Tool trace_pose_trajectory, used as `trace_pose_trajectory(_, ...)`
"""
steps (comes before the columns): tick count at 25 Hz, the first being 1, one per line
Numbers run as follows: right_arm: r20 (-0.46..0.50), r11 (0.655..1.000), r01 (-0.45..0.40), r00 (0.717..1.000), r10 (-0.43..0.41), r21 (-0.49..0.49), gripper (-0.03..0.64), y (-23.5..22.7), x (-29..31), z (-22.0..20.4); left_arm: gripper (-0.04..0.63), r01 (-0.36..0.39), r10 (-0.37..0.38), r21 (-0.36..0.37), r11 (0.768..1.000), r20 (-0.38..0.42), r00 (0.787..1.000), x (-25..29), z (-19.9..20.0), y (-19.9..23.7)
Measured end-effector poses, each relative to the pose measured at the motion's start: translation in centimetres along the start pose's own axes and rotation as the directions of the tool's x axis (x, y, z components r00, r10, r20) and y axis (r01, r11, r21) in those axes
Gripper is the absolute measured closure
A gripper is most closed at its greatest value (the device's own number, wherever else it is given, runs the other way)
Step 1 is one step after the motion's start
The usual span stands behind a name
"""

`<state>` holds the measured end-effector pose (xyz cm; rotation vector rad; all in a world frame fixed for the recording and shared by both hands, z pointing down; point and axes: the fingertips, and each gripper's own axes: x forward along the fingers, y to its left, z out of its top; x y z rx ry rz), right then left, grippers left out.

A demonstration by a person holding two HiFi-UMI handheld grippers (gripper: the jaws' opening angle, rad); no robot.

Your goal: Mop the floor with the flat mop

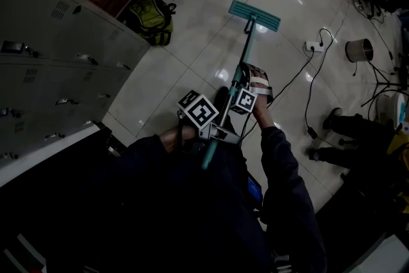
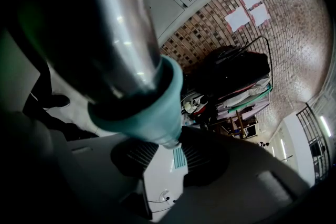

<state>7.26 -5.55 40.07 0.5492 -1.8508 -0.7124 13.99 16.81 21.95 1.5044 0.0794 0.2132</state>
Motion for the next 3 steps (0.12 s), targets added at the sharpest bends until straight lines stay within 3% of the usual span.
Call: trace_pose_trajectory(3,0.003,1.000,0.001,1.000,-0.001,0.001,0.476,0.00,0.02,0.23,0.437,-0.002,0.002,-0.002,1.000,0.001,1.000,-0.19,-0.02,0.04)
